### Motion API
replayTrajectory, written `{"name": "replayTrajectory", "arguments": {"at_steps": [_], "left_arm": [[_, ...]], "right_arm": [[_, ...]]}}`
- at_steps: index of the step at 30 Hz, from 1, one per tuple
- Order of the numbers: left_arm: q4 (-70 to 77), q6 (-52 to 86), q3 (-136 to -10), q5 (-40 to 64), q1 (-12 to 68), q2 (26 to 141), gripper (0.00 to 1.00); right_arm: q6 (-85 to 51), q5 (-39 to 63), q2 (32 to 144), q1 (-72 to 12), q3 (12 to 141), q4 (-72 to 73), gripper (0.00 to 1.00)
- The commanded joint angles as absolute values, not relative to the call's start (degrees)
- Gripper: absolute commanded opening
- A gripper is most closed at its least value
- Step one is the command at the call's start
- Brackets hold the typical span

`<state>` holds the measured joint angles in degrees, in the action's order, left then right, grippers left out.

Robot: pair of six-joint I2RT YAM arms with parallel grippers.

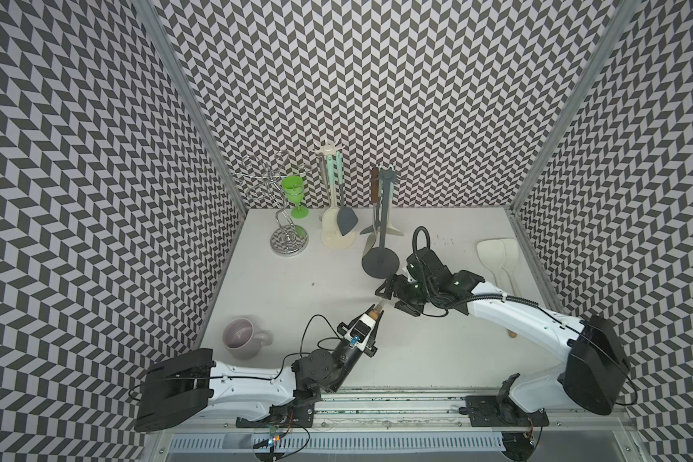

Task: Take the spatula off the kitchen utensil rack
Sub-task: Place the spatula at the center of the board.

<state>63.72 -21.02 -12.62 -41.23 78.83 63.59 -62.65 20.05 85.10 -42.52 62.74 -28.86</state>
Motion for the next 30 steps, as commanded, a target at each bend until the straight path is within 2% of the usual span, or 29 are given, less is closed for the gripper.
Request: {"name": "replayTrajectory", "arguments": {"at_steps": [1,5,12,20,25,26,30], "left_arm": [[74.3,-29.9,-13.8,-45.4,81.2,66.8,0.00],[79.3,-34.7,-14.5,-47.2,83.7,71.3,0.00],[82.6,-37.4,-14.8,-47.5,85.2,73.9,0.00],[82.9,-37.1,-14.5,-46.8,85.3,73.4,0.00],[83.5,-37.1,-13.9,-46.6,85.3,72.4,0.00],[83.5,-37.0,-13.7,-46.4,85.4,71.9,0.00],[83.0,-36.2,-13.1,-45.8,85.4,70.5,0.00]], "right_arm": [[-62.7,25.5,87.6,-42.3,65.3,-32.4,0.77],[-62.2,26.6,89.8,-42.4,67.5,-34.1,0.73],[-61.3,26.5,91.6,-42.6,69.3,-38.2,0.53],[-60.4,27.1,94.7,-43.7,71.9,-40.4,0.52],[-61.7,29.2,96.2,-43.9,72.1,-38.7,0.48],[-62.1,29.8,96.4,-43.9,71.8,-37.8,0.45],[-62.8,30.1,96.8,-44.0,72.1,-37.2,0.23]]}}
